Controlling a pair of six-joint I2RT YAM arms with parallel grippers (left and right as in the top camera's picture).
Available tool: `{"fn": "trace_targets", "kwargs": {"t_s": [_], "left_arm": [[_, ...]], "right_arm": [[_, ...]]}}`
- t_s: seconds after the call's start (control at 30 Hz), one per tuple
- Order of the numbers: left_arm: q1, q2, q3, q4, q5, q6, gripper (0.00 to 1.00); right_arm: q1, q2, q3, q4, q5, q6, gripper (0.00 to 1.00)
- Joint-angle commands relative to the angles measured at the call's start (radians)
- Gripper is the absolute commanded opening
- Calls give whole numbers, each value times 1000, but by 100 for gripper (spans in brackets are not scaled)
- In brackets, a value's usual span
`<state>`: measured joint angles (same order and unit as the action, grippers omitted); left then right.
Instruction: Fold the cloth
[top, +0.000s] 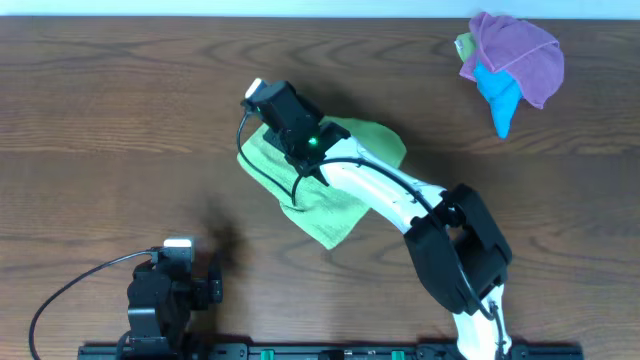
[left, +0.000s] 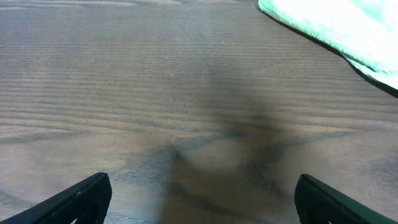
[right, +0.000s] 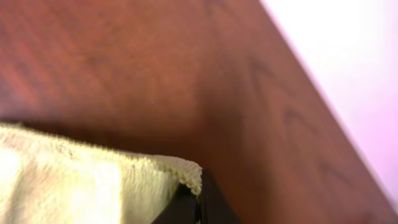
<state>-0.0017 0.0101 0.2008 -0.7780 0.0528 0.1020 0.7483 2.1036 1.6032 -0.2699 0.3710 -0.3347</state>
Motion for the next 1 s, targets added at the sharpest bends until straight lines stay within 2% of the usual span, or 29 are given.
{"fn": "trace_targets", "kwargs": {"t_s": [0.0, 0.33, 0.4, 0.47, 0.57, 0.6, 0.77, 0.97], "left_arm": [[3, -6, -21, -32, 23, 2, 95], [3, -6, -21, -32, 23, 2, 95], [3, -6, -21, -32, 23, 2, 95], [3, -6, -21, -32, 23, 2, 95], [3, -6, -21, -32, 26, 2, 95], [3, -6, -21, -32, 26, 2, 95], [3, -6, -21, -25, 32, -5, 95], [3, -6, -21, 49, 187, -84, 95]], "right_arm": [[-19, 2, 11, 30, 144, -49, 1], [-150, 2, 11, 35, 253, -56, 2], [-163, 2, 11, 39, 252, -56, 10], [-173, 2, 11, 59, 249, -55, 29], [-181, 3, 11, 98, 253, -55, 66], [-182, 3, 11, 113, 265, -56, 72], [-186, 3, 11, 158, 409, -56, 79], [-190, 3, 11, 155, 594, -55, 84]]}}
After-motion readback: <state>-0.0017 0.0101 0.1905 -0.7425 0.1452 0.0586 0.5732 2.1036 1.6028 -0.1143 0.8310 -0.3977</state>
